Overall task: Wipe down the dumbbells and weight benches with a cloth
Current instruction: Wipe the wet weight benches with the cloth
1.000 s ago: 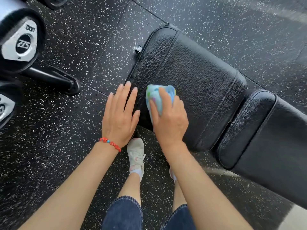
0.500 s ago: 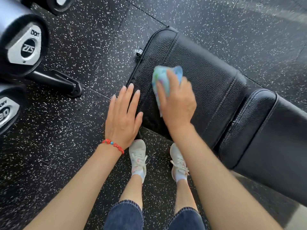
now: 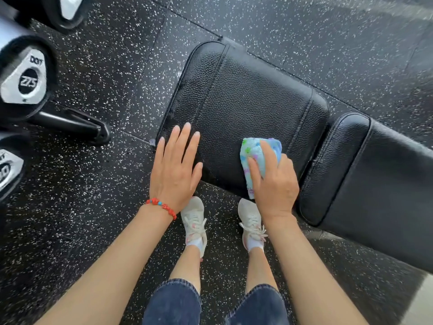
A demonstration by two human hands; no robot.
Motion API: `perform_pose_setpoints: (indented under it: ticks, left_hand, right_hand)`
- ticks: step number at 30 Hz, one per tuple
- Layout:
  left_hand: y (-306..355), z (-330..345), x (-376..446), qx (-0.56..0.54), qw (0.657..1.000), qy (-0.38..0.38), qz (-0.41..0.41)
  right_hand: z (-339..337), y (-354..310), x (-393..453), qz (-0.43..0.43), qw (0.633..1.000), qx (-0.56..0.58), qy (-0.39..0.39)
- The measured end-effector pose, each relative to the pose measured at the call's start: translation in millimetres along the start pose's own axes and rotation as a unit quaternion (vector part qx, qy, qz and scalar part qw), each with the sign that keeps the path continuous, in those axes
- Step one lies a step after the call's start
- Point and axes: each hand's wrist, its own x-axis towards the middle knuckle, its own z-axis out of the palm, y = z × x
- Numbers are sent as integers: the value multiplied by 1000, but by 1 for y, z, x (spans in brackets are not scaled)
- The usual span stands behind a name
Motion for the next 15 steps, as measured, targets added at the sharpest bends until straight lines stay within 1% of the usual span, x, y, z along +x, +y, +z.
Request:
perform_pose_setpoints:
  ticks: [3, 6, 9, 10, 12, 15]
  left_hand:
    - [1, -4, 0, 0, 1000, -11, -9]
    - [3, -13, -4, -9, 1000, -23, -18]
    - [6, -25, -12, -9, 999, -30, -24]
    - [7, -29, -15, -9, 999, -32, -26]
    - [11, -40, -19, -7, 999, -34, -28]
    - [19, -59, -25, -3, 999, -36, -28]
  right_hand:
    - [-5, -5, -1, 34, 999, 12, -25]
    - [-21, -12, 5, 108, 988, 69, -81]
    - [-42, -16, 8, 218, 949, 146, -174]
    - [-49, -16, 7, 241, 938, 163, -189]
    - [-65, -17, 7, 265, 925, 188, -196]
    - [-88, -20, 7, 279, 915, 211, -201]
